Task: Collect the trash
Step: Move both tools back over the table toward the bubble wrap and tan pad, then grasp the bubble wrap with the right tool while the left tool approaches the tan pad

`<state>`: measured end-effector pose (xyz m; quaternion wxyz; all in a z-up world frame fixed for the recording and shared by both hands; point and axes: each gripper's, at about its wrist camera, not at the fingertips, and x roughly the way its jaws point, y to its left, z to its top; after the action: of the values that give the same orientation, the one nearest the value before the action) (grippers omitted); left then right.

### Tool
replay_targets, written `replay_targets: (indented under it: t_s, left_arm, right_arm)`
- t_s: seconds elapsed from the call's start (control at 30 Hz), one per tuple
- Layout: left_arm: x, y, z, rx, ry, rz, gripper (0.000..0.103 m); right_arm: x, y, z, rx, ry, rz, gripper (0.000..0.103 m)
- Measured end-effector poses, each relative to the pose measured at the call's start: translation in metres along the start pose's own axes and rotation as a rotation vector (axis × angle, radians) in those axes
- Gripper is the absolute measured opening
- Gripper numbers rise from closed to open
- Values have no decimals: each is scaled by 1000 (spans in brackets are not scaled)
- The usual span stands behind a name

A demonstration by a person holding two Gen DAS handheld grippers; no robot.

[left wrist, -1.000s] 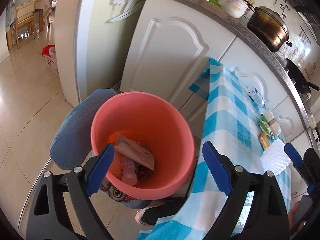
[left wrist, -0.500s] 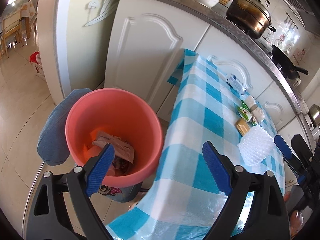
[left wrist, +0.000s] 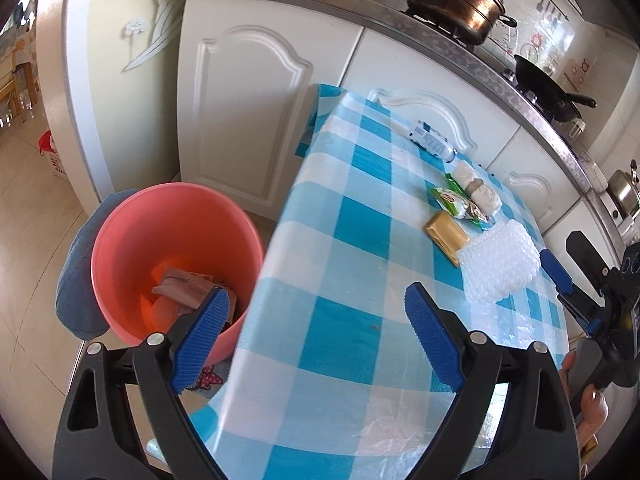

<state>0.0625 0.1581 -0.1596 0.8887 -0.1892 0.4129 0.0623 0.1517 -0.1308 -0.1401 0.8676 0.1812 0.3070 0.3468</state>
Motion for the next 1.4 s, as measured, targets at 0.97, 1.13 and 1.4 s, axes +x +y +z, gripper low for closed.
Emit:
replay_targets:
  t_s: [0.97, 1.13, 1.4]
  left_arm:
    - [42, -78, -4, 208, 70, -40, 90]
    - [54, -98, -1, 306, 80, -99, 90]
    - [86, -145, 4, 547, 88, -154, 90]
  right_arm:
    - [24, -88, 8, 58, 79, -156, 94]
    - [37, -96, 10, 106, 117, -108, 94]
    - [40, -100, 11, 130, 130, -72, 94]
